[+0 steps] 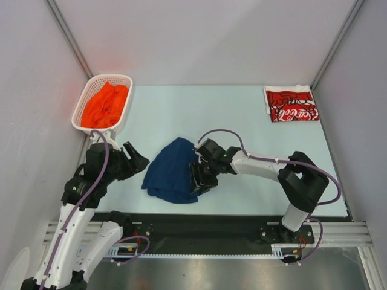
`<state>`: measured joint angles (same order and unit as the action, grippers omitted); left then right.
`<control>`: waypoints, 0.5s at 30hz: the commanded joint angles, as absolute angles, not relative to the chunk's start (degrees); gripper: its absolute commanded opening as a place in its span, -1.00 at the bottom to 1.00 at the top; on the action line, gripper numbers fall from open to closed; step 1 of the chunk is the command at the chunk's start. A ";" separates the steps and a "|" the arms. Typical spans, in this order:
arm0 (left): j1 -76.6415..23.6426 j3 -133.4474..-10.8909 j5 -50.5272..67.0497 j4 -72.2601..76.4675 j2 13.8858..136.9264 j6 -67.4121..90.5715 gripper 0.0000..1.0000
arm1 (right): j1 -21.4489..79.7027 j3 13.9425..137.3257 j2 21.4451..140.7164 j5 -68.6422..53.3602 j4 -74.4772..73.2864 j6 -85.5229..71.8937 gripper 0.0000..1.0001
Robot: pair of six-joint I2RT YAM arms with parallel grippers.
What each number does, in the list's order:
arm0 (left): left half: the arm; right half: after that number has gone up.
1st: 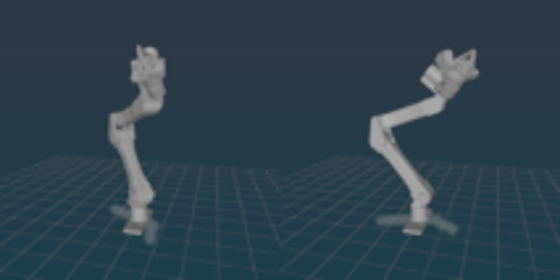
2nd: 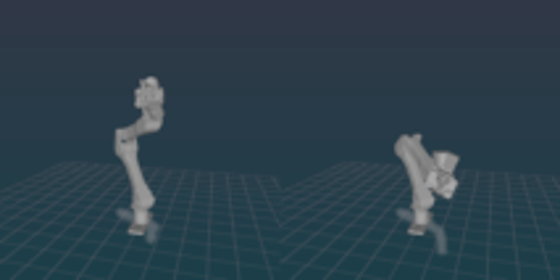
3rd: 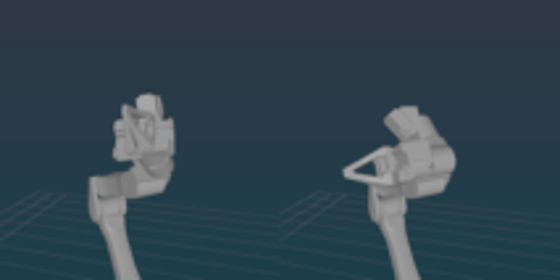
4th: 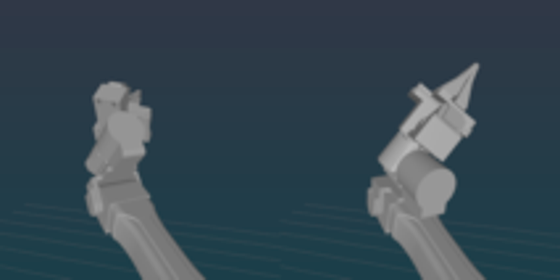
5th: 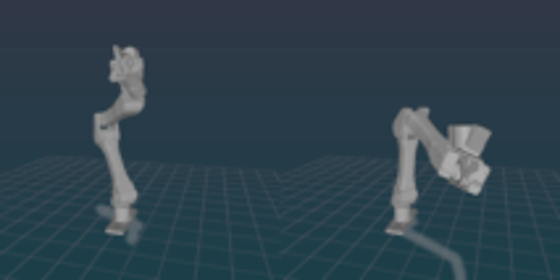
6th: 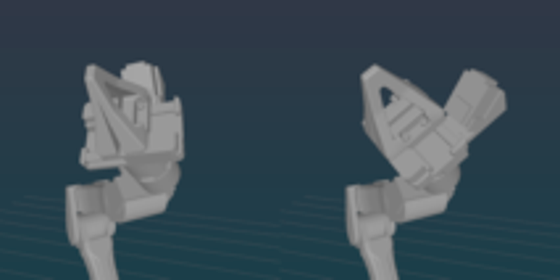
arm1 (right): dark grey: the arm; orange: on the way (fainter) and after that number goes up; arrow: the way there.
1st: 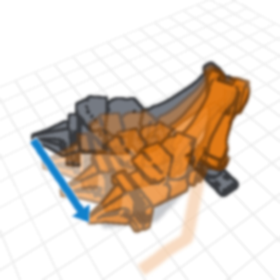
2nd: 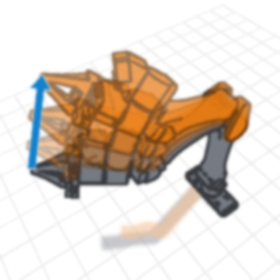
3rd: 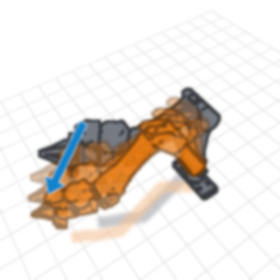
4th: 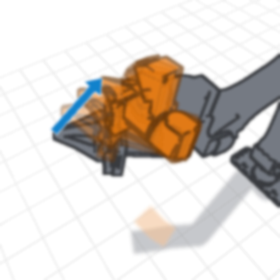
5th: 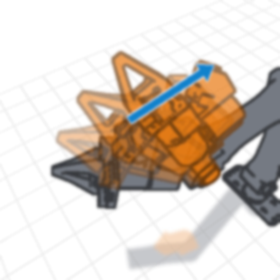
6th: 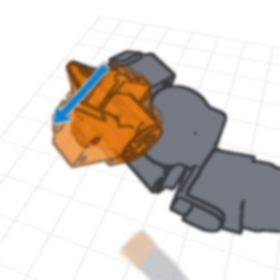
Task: Fold and stack the t-shirts
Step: Flatten the tshirt out
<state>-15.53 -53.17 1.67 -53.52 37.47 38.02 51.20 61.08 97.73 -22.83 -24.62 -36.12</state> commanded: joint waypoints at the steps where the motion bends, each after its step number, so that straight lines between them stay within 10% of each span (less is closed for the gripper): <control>1: -15.73 -54.14 2.11 -55.02 36.48 37.44 0.43 | 51.85 60.73 100.19 -20.48 -19.87 -40.51 0.11; 7: -15.82 -56.25 2.55 -56.95 35.42 36.30 0.46 | 51.94 62.49 103.62 -16.79 -20.48 -39.82 -0.11; 11: -15.82 -57.39 2.02 -57.83 34.89 35.60 0.46 | 51.07 65.38 102.22 -12.31 -26.16 -37.98 -1.00; 15: -15.82 -58.53 1.76 -57.66 35.16 34.72 0.47 | 47.04 70.48 92.66 -9.32 -35.40 -36.30 -1.00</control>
<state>-15.53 -55.81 1.74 -57.67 35.31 36.73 50.19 65.04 101.60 -13.74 -28.49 -38.09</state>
